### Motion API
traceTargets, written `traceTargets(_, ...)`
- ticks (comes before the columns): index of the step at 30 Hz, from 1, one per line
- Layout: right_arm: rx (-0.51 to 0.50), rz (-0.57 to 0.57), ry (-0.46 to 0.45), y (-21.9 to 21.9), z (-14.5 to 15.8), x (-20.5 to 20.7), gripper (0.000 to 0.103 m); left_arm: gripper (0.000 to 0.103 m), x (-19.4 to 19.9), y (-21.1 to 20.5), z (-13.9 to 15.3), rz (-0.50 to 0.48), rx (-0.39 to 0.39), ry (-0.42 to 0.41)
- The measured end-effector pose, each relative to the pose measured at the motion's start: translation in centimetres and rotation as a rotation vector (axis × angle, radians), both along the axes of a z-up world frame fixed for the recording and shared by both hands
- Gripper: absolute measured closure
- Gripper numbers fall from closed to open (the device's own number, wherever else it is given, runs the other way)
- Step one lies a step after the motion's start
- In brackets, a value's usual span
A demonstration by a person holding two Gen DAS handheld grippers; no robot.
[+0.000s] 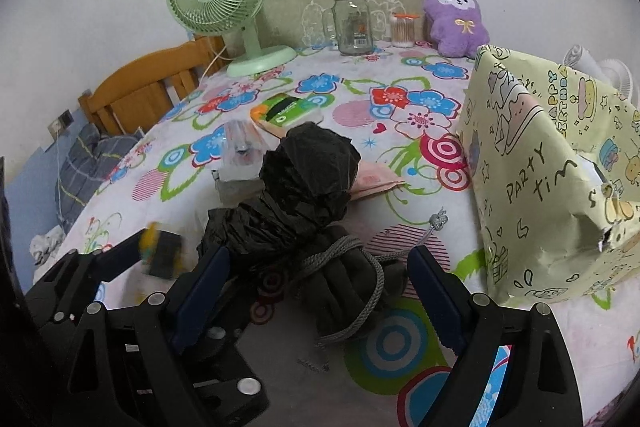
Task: Organize soft objects
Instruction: 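Grasp the grey drawstring pouch with the right tool while the left tool grasps the yellow snack bag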
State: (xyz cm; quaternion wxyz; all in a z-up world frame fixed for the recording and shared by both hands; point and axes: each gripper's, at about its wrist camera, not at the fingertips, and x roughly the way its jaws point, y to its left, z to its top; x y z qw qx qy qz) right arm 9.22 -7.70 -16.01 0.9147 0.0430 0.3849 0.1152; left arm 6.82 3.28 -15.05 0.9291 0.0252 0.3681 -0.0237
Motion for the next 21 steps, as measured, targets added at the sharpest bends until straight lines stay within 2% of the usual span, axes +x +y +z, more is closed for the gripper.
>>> traceTargets(5, -0.019, -0.002, 0.015, 0.2, -0.5, 0.2, 0.013, 0.016, 0.6, 0.4, -1.3, 0.015, -0.038, 0.072)
traceTargets(10, -0.033, -0.014, 0.056, 0.1, -1.4, 0.7, 0.027, 0.024, 0.2, 0.0, -1.2, -0.003, -0.040, 0.054)
traceTargets(12, 0.002, -0.023, 0.075, -0.3, -1.6, 0.8, 0.033, 0.031, 0.2, -0.2, -1.2, -0.019, -0.047, 0.053)
traceTargets(16, -0.016, -0.027, 0.073, -0.2, -1.5, 0.7, 0.042, 0.050, 0.3, -0.6, -1.0, -0.046, -0.054, 0.050)
traceTargets(17, -0.016, -0.025, 0.071, -0.2, -1.5, 0.7, 0.043, 0.057, 0.4, -0.7, -1.0, -0.048, -0.055, 0.049)
traceTargets(21, -0.018, -0.019, 0.065, -0.2, -1.3, 0.3, 0.046, 0.069, 0.5, -1.1, -0.8, -0.068, -0.062, 0.059)
